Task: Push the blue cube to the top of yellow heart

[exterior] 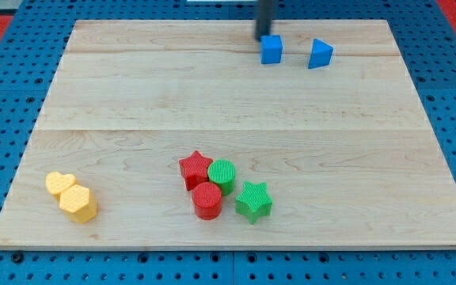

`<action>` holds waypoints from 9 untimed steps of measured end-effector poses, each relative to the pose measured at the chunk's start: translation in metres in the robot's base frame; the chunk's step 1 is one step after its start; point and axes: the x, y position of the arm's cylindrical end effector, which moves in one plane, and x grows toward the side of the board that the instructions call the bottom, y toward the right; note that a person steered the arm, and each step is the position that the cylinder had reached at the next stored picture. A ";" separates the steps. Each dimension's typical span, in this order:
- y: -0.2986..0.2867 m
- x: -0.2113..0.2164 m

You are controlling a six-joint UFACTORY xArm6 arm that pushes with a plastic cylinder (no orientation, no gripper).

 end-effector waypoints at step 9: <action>0.120 0.186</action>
